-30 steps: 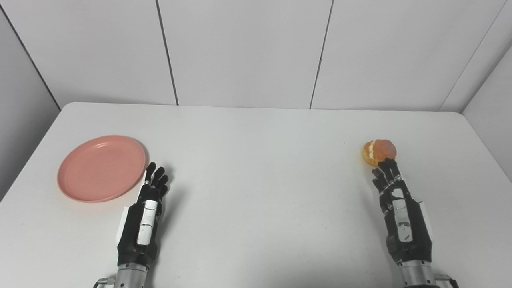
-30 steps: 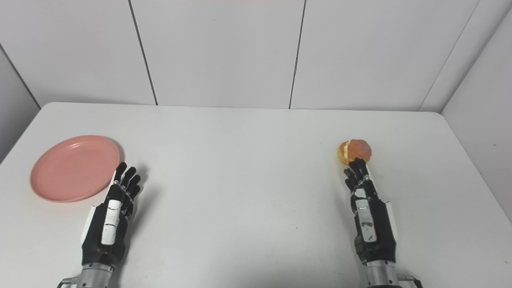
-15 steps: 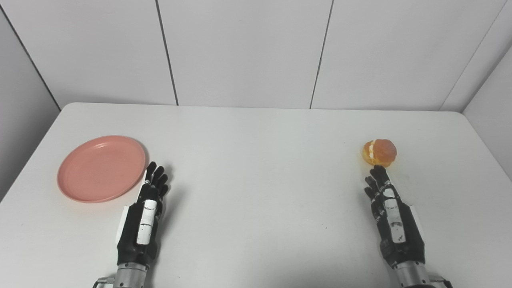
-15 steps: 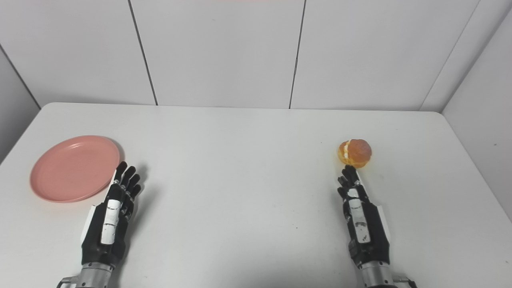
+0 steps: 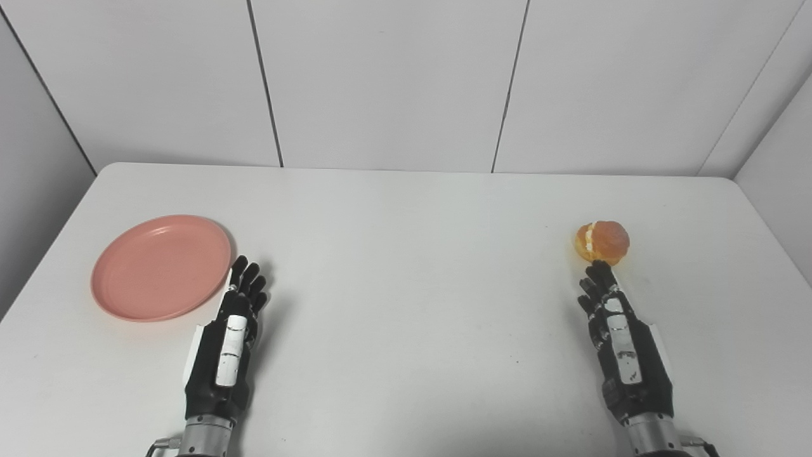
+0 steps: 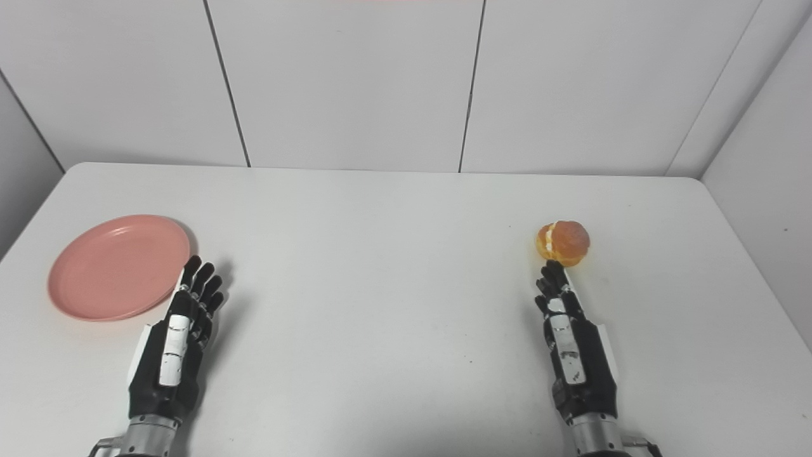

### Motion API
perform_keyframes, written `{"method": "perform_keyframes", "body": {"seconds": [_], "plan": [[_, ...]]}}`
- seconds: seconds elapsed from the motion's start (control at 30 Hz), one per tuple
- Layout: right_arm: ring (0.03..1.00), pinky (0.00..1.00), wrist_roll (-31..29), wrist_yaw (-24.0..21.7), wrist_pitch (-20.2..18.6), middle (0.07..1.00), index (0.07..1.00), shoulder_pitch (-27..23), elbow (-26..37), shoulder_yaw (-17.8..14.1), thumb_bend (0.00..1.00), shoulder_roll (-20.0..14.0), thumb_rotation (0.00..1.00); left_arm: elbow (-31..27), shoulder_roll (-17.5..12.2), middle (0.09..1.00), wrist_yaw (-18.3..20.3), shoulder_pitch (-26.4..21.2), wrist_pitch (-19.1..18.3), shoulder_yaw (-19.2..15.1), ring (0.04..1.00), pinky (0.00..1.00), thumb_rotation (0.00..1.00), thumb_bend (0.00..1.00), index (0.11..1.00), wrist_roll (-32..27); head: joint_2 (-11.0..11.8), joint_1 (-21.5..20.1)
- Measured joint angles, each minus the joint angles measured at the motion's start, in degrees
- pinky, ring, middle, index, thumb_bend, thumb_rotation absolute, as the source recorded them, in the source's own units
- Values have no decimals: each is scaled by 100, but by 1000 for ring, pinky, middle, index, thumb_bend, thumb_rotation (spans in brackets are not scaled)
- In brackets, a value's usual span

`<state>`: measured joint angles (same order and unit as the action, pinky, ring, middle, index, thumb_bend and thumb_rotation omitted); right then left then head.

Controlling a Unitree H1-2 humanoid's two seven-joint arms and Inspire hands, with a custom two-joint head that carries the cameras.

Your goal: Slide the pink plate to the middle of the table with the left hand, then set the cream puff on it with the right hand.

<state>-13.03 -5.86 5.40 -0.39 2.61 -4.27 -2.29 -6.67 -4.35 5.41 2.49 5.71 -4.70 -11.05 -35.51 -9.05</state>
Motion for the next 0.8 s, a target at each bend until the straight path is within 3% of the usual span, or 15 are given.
{"method": "perform_keyframes", "body": {"seconds": [0.17, 0.43, 0.6, 0.8], "plan": [[960, 978, 26, 0, 0, 954, 933, 0, 0, 9, 889, 10, 833, 1, 0, 991, 0, -1, 0, 0, 983, 1000, 878, 777, 1000, 1, 9, 9], [948, 969, 58, -42, 29, 946, 928, -8, -134, 0, 886, -32, 845, 44, 32, 975, -21, -17, 28, 38, 971, 1000, 873, 804, 989, 142, 237, 316], [950, 967, -93, -234, 145, 953, 937, -55, -261, -77, 860, -188, 853, 70, 138, 971, -106, -43, 64, 54, 974, 1000, 862, 823, 976, 353, 448, 773], [965, 990, -303, -467, 450, 958, 932, -164, -518, -222, 862, -415, 850, 122, 365, 989, -244, -77, 220, 193, 997, 1000, 869, 771, 991, 578, 694, 1291]]}}
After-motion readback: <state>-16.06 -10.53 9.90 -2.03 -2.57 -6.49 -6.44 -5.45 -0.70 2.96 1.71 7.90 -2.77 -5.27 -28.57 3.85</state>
